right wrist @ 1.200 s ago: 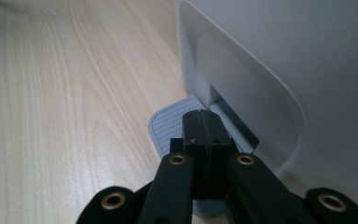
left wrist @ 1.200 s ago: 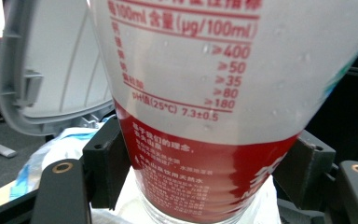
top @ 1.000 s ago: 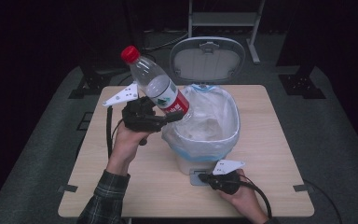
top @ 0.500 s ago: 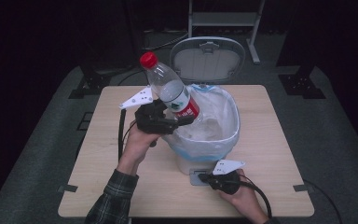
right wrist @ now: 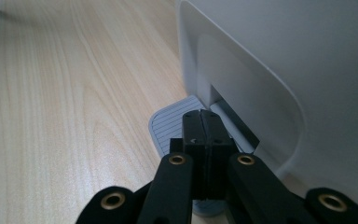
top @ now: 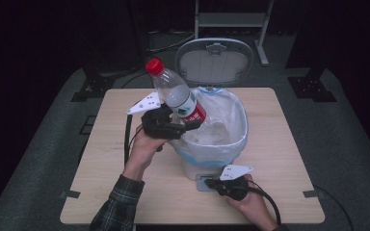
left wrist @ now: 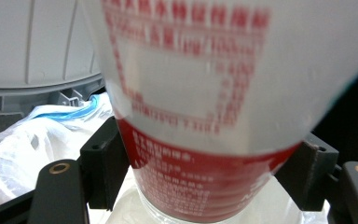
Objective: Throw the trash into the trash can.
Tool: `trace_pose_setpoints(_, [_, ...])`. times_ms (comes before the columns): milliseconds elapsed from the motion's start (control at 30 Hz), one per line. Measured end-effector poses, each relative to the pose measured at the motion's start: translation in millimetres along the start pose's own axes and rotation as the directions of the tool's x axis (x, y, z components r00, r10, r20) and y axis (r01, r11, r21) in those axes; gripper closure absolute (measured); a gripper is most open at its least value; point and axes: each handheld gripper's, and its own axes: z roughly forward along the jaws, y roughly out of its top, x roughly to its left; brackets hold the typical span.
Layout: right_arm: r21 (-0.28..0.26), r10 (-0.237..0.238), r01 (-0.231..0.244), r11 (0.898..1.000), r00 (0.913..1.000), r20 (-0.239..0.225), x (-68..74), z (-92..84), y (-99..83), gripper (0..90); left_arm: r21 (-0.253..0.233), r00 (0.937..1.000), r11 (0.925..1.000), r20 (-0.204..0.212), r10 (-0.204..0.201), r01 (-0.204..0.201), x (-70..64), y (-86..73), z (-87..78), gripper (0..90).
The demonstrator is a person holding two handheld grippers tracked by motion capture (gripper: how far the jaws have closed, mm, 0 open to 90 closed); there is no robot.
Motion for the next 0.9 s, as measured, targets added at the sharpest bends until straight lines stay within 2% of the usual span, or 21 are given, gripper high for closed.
trace_pose_setpoints(233, [0.000,0.001,-0.001,1.000,1.0000,0.000,0.0,0.0,0.0,89.6,-0.025,1.0000,0.9997,0.001,0.002,-0.002,-1.5,-0.6,-1.2,24.9])
trace_pose_setpoints(500, [0.000,0.001,-0.001,1.000,1.0000,-0.002,-0.6,-0.2,-0.2,89.4,-0.036,0.9997,0.9992,-0.018,0.013,-0.014,-1.2,0.3,-5.8,23.0])
trace_pose_setpoints(733, [-0.001,0.000,0.000,1.000,1.0000,-0.001,-0.8,-0.2,-0.2,89.4,-0.031,0.9992,0.9992,-0.032,0.024,-0.025,-1.0,0.6,-10.6,23.0])
trace_pose_setpoints(900, [0.000,0.000,0.000,1.000,1.0000,-0.001,-0.7,-0.2,-0.2,89.5,-0.009,0.9982,0.9995,-0.051,0.030,-0.031,-2.5,1.6,-20.0,23.0])
